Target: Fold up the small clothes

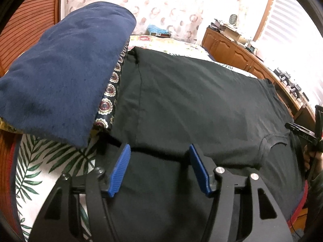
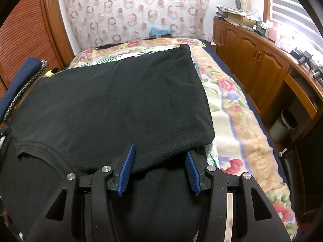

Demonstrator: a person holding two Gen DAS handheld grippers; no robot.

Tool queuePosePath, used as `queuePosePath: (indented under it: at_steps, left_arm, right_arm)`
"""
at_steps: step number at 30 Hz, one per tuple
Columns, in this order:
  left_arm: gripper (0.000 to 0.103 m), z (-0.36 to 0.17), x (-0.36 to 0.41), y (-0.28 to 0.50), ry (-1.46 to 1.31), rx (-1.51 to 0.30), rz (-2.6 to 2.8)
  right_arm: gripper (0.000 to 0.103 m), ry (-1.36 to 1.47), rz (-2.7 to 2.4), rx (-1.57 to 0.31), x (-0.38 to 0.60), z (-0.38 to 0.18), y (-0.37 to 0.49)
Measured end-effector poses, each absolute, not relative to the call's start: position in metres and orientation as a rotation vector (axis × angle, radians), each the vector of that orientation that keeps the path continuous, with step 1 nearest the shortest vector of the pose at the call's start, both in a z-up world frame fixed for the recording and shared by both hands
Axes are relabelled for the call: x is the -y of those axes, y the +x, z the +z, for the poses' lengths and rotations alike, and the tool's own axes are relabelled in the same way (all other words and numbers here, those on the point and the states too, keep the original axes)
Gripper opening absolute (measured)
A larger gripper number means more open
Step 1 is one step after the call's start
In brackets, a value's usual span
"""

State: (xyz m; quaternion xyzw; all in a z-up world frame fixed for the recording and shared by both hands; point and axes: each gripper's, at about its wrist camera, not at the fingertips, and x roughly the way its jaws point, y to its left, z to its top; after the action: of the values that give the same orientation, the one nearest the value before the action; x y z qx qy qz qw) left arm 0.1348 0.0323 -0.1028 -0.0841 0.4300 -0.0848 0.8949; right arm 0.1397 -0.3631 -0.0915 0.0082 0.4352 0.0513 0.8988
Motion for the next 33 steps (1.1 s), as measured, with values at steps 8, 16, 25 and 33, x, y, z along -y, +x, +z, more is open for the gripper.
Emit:
queuePosePath:
  at_steps: [8, 16, 25, 33]
  left_arm:
    - [0.040, -0.102, -0.024, 0.143, -0.151, -0.896, -0.175]
    - [0.008, -0.104, -0.026, 0.158, -0.115, -0.896, -0.164]
    - [0.000, -0.076, -0.023, 0.142, -0.073, -0.769, -0.171]
    - [0.000, -0.038, -0.026, 0.125, -0.089, -0.662, -0.196]
  right_arm:
    - [0.049, 0.017, 0.106, -0.901, 0.362, -0.091, 0.140]
    - [0.049, 0.015, 0.104, -0.900, 0.362, -0.091, 0.139]
    - [0.007, -0.036, 0.139, -0.888, 0.359, -0.087, 0.137]
    - [0.000, -0.018, 0.182, -0.705, 0.360, -0.031, 0.114]
